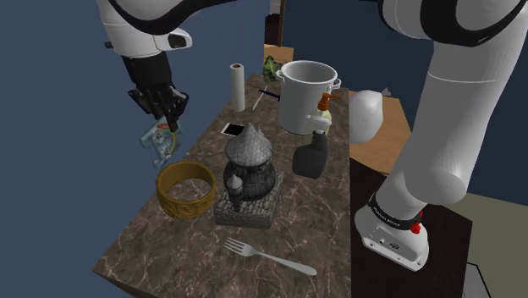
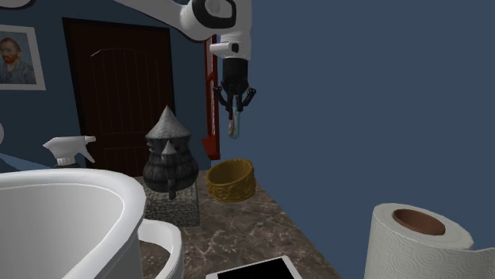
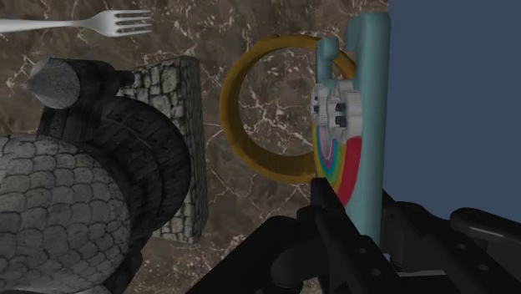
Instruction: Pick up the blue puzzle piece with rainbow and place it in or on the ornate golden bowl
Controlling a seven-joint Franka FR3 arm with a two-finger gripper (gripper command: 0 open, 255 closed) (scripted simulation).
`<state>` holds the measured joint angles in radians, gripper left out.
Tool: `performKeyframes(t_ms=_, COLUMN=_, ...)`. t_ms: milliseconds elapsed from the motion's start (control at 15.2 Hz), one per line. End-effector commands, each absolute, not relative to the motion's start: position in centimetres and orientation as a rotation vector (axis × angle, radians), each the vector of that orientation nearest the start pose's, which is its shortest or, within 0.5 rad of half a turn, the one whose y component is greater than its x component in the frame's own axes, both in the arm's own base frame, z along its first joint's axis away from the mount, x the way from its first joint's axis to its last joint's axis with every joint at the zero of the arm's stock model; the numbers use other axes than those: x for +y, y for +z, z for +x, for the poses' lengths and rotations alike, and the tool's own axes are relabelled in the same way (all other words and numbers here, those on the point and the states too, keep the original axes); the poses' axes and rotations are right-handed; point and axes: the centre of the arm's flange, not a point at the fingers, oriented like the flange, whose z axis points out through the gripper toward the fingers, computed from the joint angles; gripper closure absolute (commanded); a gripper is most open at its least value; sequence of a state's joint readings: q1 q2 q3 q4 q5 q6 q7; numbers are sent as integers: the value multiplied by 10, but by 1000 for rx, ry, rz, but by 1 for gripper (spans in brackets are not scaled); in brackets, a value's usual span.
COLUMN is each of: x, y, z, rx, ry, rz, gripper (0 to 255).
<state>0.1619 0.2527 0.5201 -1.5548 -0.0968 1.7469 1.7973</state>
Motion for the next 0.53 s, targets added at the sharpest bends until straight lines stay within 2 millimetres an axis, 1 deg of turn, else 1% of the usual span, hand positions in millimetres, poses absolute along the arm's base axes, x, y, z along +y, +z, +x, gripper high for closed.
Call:
performKeyframes(t_ms=0, x=365, y=505, z=511, rx=1663, ry=58, rz=-2683, gripper=255)
performKeyframes(t_ms=462, x=365, y=468, z=511, rx=1663, ry=58, rz=-2683, gripper=255)
